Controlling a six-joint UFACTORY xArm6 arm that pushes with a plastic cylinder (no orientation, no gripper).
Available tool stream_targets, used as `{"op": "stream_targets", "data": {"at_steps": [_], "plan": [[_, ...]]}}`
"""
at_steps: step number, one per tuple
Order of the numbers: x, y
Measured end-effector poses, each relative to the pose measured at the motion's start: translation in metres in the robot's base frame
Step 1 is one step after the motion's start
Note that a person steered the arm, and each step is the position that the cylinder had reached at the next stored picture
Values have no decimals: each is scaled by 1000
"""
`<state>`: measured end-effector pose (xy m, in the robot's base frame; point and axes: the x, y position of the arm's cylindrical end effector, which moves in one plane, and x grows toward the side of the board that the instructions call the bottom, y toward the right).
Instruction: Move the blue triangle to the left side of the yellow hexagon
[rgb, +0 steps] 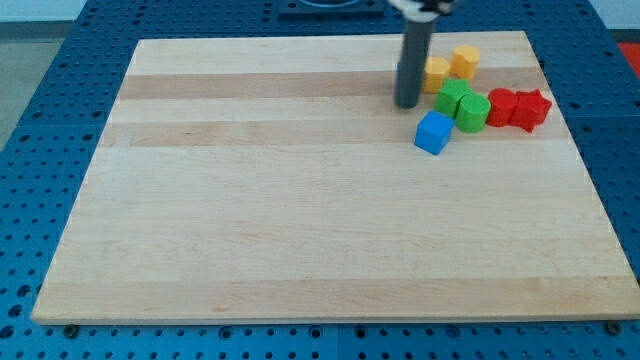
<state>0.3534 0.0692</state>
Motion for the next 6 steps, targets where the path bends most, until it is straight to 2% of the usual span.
{"op": "stream_targets", "data": {"at_steps": [1, 2, 3, 6], "plan": [[35, -51], [39, -65], [9, -37], [3, -10]]}}
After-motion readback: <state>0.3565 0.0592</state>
